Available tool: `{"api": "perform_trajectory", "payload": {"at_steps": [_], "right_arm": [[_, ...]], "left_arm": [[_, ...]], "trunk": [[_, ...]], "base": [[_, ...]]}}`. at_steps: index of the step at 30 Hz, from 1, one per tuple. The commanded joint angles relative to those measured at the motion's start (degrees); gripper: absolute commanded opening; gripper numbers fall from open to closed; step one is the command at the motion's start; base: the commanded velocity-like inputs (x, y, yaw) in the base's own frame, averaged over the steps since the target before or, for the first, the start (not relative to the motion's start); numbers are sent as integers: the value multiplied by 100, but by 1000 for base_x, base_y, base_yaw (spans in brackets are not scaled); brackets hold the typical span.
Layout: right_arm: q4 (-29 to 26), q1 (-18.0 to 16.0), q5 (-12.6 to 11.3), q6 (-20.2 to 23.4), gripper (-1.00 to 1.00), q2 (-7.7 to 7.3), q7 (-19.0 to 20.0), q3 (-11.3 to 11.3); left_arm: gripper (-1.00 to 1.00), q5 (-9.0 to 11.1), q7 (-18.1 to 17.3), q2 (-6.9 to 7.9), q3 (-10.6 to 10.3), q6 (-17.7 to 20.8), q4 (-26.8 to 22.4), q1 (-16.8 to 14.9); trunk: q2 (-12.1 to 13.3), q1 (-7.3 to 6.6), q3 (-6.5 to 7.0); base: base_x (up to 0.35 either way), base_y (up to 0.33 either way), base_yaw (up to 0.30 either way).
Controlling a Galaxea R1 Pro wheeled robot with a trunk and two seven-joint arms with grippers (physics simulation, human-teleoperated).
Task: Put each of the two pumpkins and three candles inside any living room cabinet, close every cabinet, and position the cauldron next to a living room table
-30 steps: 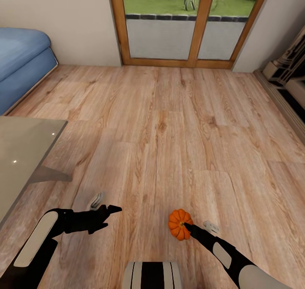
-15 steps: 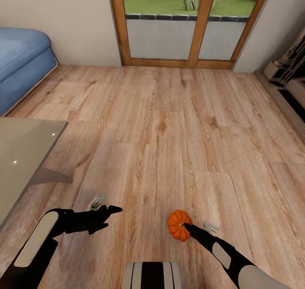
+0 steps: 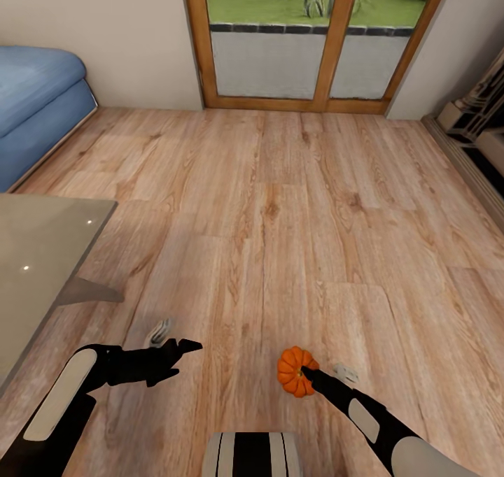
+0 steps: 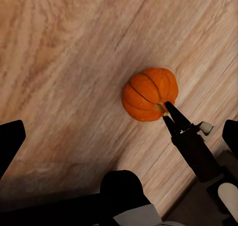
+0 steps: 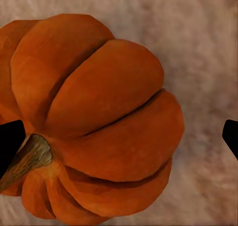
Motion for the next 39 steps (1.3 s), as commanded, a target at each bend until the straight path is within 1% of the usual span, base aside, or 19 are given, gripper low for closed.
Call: {"api": "perform_trajectory", "payload": {"at_steps": [1, 7, 21, 22, 39], "right_arm": [[148, 4, -15, 21, 100, -4, -2, 54], [148, 1, -15, 21, 100, -4, -2, 54], [148, 2, -15, 19, 100, 5, -8, 54], [148, 4, -15, 17, -100, 5, -9, 54], [148, 4, -15, 22, -100, 6, -11, 54]], "left_arm": [[100, 56, 60, 3, -6, -1, -5, -3], [100, 49, 60, 3, -19, -1, -5, -1], [100, 21, 60, -22, -31, -1, -5, -3], [100, 21, 60, -22, -31, -2, -5, -3], [100, 29, 60, -23, -10, -9, -4, -3]], "trunk": [[-1, 0, -4], [-1, 0, -4], [-1, 0, -4], [-1, 0, -4], [-1, 0, -4]], "base": [[0, 51, 0], [-43, 147, 0], [-3, 7, 0], [0, 0, 0], [0, 0, 0]]}}
